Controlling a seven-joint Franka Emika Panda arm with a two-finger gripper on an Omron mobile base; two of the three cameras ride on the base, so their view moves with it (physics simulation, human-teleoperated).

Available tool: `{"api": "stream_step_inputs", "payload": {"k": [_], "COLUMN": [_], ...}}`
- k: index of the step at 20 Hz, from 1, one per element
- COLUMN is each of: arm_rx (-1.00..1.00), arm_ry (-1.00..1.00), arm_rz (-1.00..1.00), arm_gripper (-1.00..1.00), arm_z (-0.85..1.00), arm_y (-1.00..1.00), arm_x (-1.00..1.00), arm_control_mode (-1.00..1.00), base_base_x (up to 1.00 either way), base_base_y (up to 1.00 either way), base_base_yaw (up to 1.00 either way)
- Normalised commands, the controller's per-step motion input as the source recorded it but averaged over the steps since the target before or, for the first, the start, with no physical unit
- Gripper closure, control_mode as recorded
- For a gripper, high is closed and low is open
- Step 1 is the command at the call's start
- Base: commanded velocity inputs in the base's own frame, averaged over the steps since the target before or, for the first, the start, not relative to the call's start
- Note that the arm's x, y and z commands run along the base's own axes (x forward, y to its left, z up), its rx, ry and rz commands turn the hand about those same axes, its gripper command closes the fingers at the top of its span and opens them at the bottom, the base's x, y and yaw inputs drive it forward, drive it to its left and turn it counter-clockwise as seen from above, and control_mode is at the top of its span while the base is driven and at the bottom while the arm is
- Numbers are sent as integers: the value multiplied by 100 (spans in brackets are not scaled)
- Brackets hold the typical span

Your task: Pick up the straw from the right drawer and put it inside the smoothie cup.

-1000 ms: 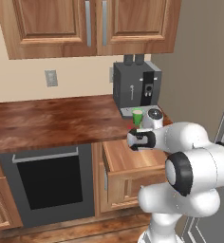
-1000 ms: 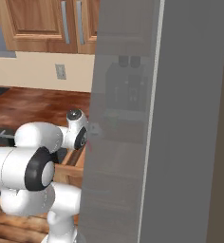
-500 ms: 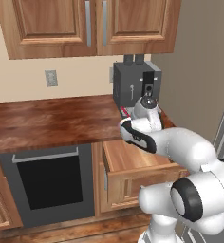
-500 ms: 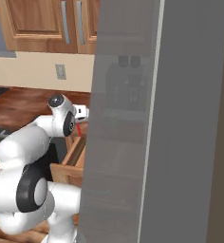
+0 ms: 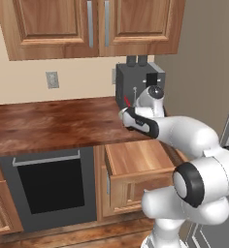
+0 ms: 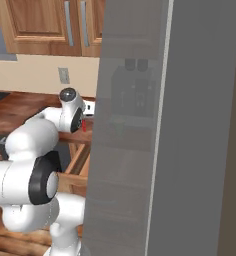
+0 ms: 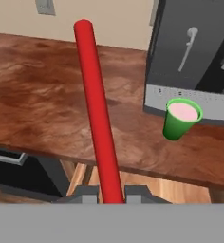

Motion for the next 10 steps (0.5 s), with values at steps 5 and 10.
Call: {"api": "stream_step_inputs", "payload": {"k": [5, 10], "arm_rx": [13, 3], "arm_ry": [-12, -15], "arm_rz": [0, -4], "arm_gripper": [100, 100], "arm_z": [0, 0], "arm_y": [-1, -6], "arm_x": [31, 19], "arm_control_mode": [-100, -100], "base_base_x": [0, 0], "base_base_y": [0, 0], "base_base_yaw": [0, 0]}}
